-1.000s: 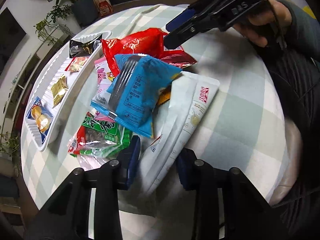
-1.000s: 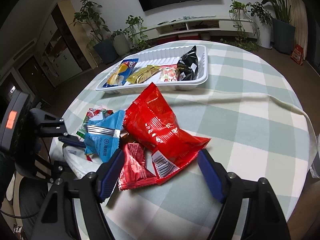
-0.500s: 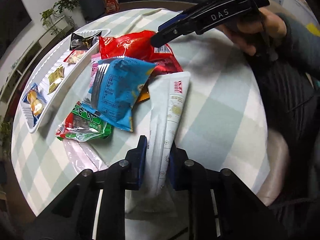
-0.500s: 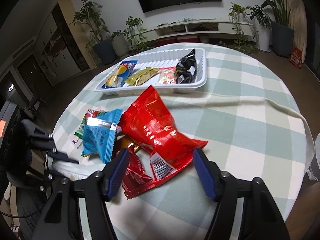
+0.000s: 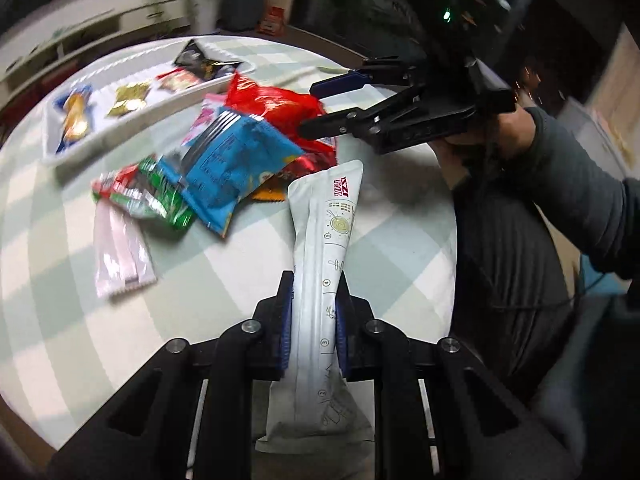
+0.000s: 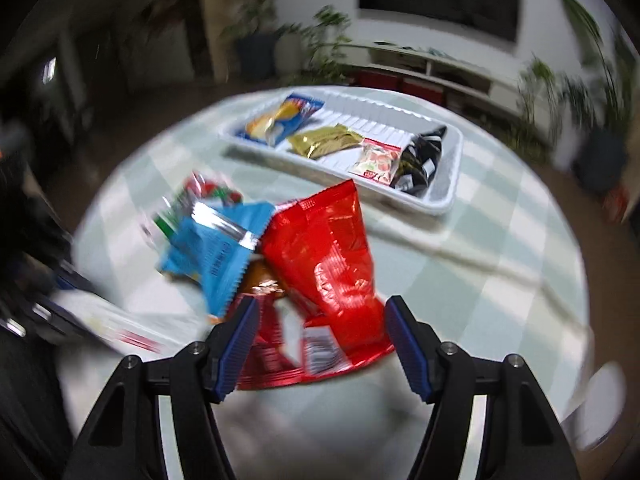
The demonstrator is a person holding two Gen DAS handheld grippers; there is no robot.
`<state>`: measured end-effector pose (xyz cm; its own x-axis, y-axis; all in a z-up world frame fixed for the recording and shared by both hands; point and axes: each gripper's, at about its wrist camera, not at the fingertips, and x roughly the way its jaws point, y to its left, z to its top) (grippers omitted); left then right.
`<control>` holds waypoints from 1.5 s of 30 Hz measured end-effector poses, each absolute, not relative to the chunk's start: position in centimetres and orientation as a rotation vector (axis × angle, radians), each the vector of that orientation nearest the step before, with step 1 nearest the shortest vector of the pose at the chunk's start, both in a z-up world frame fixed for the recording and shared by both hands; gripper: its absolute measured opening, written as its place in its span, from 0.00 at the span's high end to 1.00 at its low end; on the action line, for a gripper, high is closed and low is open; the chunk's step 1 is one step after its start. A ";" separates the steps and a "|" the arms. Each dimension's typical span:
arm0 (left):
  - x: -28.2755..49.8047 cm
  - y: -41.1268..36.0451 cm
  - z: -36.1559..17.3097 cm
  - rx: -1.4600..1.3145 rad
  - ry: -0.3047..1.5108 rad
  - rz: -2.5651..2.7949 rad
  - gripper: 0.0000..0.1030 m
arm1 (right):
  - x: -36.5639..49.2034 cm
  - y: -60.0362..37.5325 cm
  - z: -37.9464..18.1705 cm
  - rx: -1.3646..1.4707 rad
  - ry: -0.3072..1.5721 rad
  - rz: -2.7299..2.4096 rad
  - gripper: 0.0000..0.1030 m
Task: Organize snacks
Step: 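Grasp the white long packet with the left gripper while the right gripper grasps the red chip bag, then carry the white packet and red chip bag into the tray and release both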
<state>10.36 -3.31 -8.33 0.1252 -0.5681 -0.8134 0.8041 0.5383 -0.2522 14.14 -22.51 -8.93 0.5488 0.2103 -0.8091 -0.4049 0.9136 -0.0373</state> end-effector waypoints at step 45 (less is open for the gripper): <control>9.8 1.9 -8.3 -0.047 1.029 -0.814 0.85 | 12.8 -25.8 -7.4 0.158 0.938 0.360 0.64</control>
<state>9.82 1.90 -8.28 0.2564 -0.6202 -0.7413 0.5785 0.7129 -0.3964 12.83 -25.77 -7.43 0.5372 0.3691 -0.7584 -0.2333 0.9291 0.2869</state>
